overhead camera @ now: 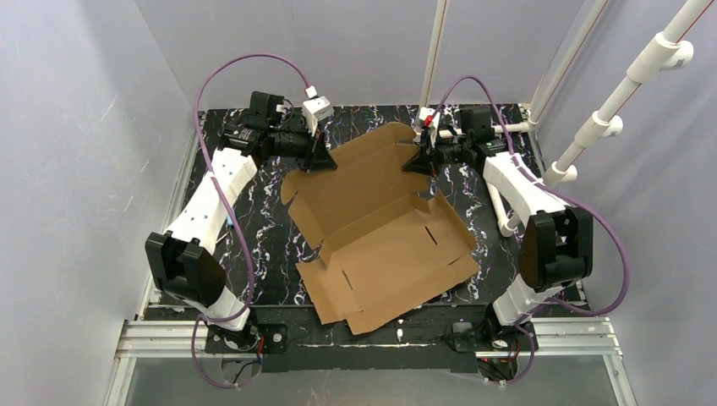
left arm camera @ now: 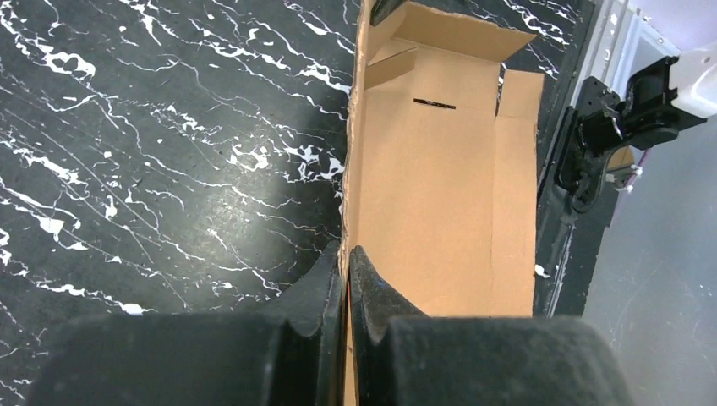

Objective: Fold the paper box

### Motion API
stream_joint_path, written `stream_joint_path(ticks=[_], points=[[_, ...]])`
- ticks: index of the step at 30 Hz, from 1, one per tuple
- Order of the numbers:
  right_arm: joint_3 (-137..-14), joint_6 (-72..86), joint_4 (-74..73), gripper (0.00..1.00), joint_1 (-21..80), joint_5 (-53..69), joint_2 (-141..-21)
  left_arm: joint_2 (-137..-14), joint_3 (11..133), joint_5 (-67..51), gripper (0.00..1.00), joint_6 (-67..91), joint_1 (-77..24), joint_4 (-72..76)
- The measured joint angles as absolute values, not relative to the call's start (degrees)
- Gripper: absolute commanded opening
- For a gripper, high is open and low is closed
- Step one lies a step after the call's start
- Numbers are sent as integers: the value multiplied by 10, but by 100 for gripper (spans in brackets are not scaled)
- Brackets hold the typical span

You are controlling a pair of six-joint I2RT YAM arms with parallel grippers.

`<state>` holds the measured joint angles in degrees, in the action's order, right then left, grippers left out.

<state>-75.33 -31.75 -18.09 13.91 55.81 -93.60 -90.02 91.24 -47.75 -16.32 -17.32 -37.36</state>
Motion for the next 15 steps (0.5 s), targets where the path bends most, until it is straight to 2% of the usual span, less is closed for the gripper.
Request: stream_joint_path(ticks=[2,3,4,10,15], points=[[-765,-314,-197,74,141,549,-941,-900,912,-466,0,-157,-174,-373],[-776,-310,-210,92,143,539,-944,-899,912,-452,0,-151,-175,-373],[-791,-307,-225,98,144,527,-949,-896,911,-436,0,-143,-177,-374],[-919,-307,-320,98,154,434,-956,-792,827,-316,0,-106,-177,-367],[-838,-339,-339,98,152,389,-839,-715,785,-274,0,-93,-177,-362]])
